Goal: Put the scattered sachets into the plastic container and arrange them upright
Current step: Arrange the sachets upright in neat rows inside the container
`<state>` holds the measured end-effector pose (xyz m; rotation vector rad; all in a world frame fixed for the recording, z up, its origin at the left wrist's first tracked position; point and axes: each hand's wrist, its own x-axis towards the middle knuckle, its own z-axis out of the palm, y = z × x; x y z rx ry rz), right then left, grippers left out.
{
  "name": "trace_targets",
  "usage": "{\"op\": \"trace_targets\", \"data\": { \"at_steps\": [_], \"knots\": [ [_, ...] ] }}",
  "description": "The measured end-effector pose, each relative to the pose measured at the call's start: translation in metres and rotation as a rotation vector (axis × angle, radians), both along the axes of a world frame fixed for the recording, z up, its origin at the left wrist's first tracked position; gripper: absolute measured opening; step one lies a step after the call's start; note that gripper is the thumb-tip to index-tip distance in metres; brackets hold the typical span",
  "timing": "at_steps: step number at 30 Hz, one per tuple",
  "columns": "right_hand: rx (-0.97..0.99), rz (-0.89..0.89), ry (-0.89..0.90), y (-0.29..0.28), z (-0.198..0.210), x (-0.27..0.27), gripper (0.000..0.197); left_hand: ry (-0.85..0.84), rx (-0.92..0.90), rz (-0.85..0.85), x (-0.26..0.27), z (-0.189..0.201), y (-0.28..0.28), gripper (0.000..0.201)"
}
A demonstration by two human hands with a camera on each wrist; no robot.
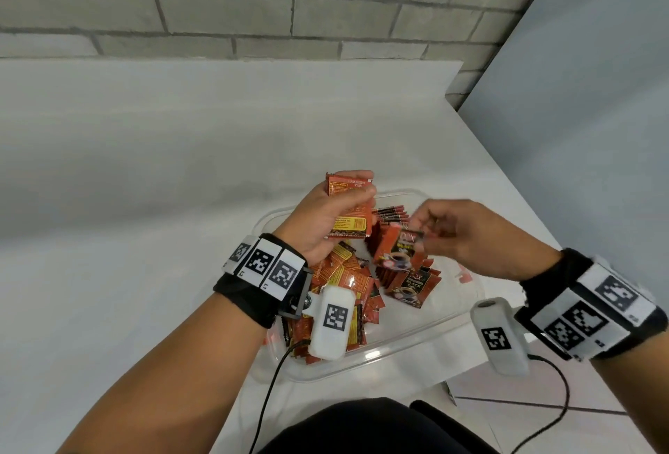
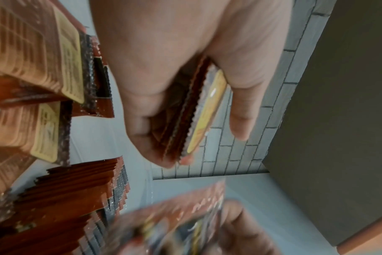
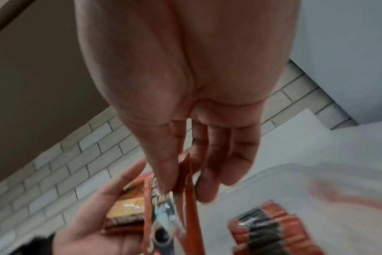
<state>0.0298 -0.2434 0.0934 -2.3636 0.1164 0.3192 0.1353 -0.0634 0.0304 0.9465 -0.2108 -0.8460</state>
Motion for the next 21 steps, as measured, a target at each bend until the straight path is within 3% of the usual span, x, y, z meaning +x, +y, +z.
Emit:
{"op": "trace_targets", "data": {
  "at_steps": [5,9,15,21],
  "knots": [
    [-0.465,0.199,0.161,-0.009,-0.017,-0.013,0.027,0.001,0.035,-0.002,0.000,-0.002,-0.001,0.027],
    [-0.676,0.265,0.238,-0.003,-0.026,-0.016,0.008,-0.002,0.051,0.003,0.000,-0.002,-0.001,0.026],
    [-0.897,0.350,0.264,0.005,-0.033,-0.015,0.009,-0.011,0.056,0.009,0.000,-0.001,-0.001,0.026],
    [-0.995,0.412,0.274,0.009,-0.035,-0.016,0.005,-0.007,0.043,0.009,0.000,0.000,-0.001,0.029]
  ]
}}
